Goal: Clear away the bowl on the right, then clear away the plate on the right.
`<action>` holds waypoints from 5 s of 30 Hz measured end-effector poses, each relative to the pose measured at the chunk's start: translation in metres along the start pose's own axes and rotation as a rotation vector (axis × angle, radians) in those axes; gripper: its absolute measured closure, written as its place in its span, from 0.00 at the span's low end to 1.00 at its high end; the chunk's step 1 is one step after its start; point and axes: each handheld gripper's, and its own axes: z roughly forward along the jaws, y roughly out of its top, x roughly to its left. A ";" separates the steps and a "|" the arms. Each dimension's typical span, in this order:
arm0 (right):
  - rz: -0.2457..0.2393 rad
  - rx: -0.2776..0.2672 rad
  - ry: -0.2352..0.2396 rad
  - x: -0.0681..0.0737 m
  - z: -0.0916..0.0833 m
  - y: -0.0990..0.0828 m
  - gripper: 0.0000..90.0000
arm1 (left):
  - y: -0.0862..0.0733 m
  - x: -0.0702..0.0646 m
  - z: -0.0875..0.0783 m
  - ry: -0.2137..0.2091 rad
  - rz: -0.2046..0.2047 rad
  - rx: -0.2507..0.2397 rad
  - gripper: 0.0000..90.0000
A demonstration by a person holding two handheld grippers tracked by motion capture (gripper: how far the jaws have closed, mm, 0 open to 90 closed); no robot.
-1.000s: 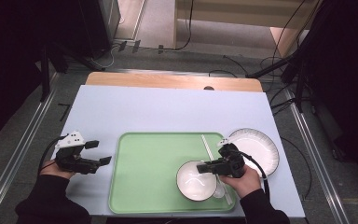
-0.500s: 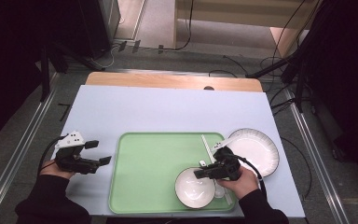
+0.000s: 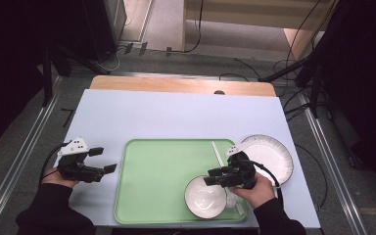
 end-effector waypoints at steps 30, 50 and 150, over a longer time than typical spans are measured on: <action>0.067 -0.199 -0.137 -0.034 -0.063 -0.018 0.40 | 0.000 0.000 0.000 0.002 -0.014 0.012 0.19; 0.143 -0.270 -0.220 -0.062 -0.088 -0.036 0.38 | 0.000 0.001 0.001 -0.002 -0.017 0.015 0.19; 0.456 -0.419 -0.468 -0.159 -0.123 -0.104 0.75 | -0.003 0.000 -0.003 0.015 -0.020 0.009 0.19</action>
